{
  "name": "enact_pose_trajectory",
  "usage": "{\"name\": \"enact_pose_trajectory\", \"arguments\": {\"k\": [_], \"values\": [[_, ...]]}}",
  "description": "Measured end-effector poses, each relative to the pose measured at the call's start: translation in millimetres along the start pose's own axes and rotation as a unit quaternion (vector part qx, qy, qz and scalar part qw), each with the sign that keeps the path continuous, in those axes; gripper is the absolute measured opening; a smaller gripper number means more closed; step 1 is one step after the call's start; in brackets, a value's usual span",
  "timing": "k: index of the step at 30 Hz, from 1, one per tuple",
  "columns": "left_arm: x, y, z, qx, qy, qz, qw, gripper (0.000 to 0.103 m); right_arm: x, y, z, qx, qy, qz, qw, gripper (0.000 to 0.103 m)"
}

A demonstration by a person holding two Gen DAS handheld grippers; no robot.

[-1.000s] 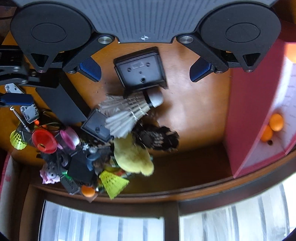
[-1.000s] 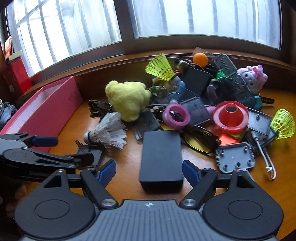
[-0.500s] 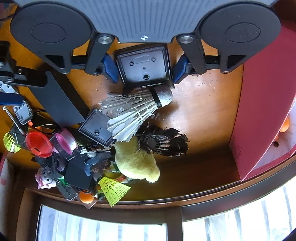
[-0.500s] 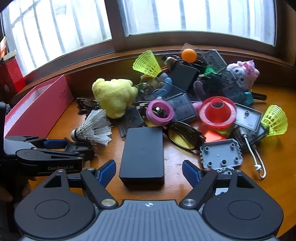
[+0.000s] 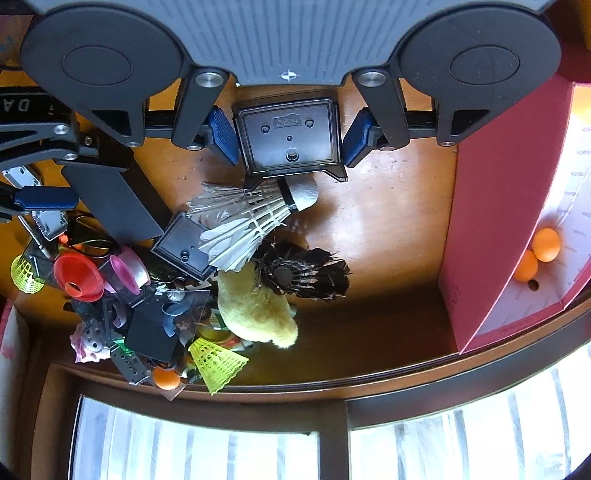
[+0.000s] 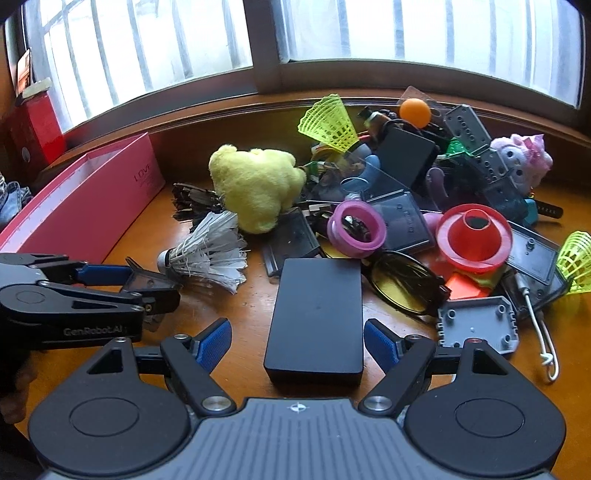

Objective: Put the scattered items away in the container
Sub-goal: 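Close left tool on black square case while right tool grasps black rectangular block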

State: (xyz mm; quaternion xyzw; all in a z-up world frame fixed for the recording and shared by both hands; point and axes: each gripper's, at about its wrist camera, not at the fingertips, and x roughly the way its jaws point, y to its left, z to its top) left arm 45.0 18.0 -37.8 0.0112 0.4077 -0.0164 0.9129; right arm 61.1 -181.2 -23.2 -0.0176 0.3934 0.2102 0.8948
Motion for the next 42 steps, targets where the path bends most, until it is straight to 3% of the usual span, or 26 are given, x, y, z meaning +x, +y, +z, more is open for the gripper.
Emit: {"name": "enact_pose_trajectory", "arguments": {"k": [29, 31, 36, 42], "values": [[-3, 5, -3, 0.012, -0.003, -0.001, 0.9999, 0.062, 30, 7, 3, -0.036, 0.031, -0.038, 0.998, 0.081], [-3, 4, -2, 0.014, -0.004, -0.001, 0.9999, 0.062, 30, 8, 2, -0.040, 0.028, -0.034, 0.998, 0.080], [-3, 3, -1, 0.019, -0.006, -0.002, 0.9998, 0.062, 28, 12, 3, -0.054, 0.020, -0.021, 0.998, 0.061], [-4, 2, 0, 0.025, -0.011, -0.002, 0.9996, 0.062, 28, 12, 5, -0.051, 0.017, -0.018, 0.998, 0.060]]}}
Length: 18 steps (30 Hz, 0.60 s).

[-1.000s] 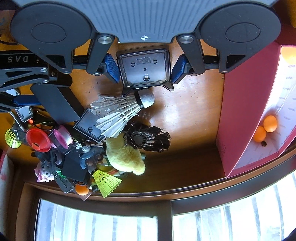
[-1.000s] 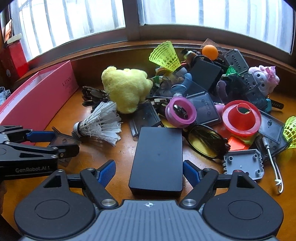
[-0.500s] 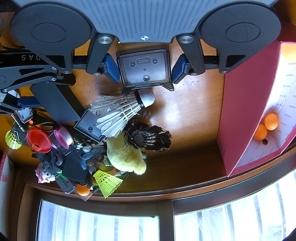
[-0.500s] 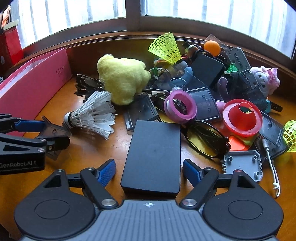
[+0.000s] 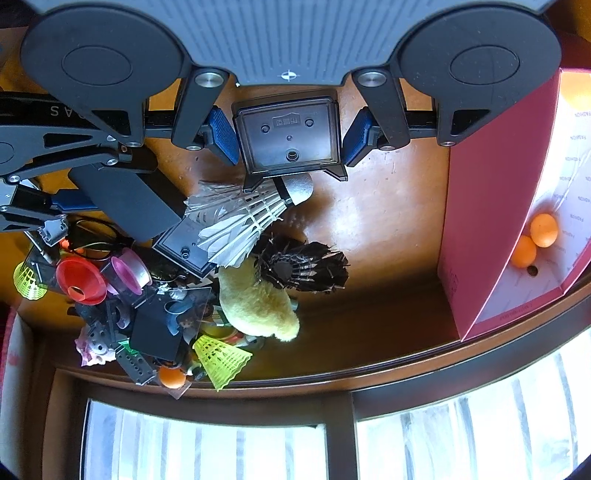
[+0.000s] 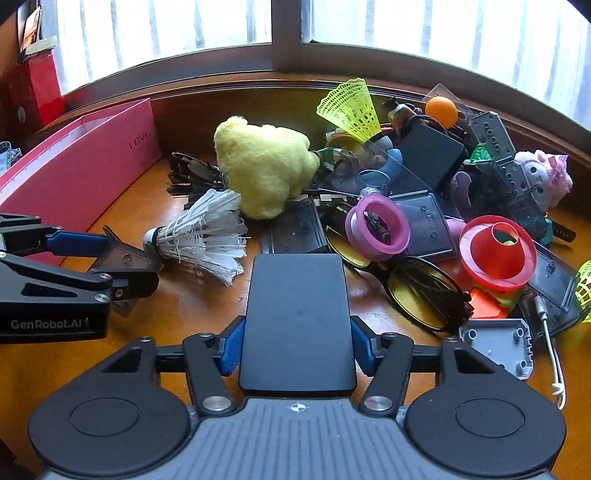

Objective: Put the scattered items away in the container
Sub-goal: 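Close left tool on black square case while right tool grasps black rectangular block, then lift and carry the black case and black block over the pink shoebox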

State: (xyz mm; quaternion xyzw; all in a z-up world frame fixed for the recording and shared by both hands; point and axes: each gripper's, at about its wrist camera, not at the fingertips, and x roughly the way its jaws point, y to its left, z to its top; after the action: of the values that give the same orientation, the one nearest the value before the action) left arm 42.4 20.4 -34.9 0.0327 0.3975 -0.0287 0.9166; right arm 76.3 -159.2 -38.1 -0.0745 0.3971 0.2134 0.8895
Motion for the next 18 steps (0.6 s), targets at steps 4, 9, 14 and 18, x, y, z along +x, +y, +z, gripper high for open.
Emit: {"name": "enact_pose_trajectory", "arguments": {"k": [4, 9, 14, 18], "values": [[-2, 0, 1, 0.002, -0.004, 0.000, 1.0000, 0.062, -1, -1, 0, 0.003, -0.004, 0.008, 1.000, 0.060], [-6, 2, 3, 0.003, -0.011, -0.001, 0.9999, 0.062, -7, 1, 2, -0.005, -0.022, 0.015, 1.000, 0.060], [-11, 4, 7, 0.000, -0.019, -0.002, 0.9998, 0.062, -15, 6, 4, -0.022, -0.046, 0.024, 0.998, 0.060], [-14, 6, 10, -0.003, -0.024, -0.002, 0.9997, 0.062, -21, 6, 7, -0.023, -0.062, 0.031, 0.997, 0.060]]}}
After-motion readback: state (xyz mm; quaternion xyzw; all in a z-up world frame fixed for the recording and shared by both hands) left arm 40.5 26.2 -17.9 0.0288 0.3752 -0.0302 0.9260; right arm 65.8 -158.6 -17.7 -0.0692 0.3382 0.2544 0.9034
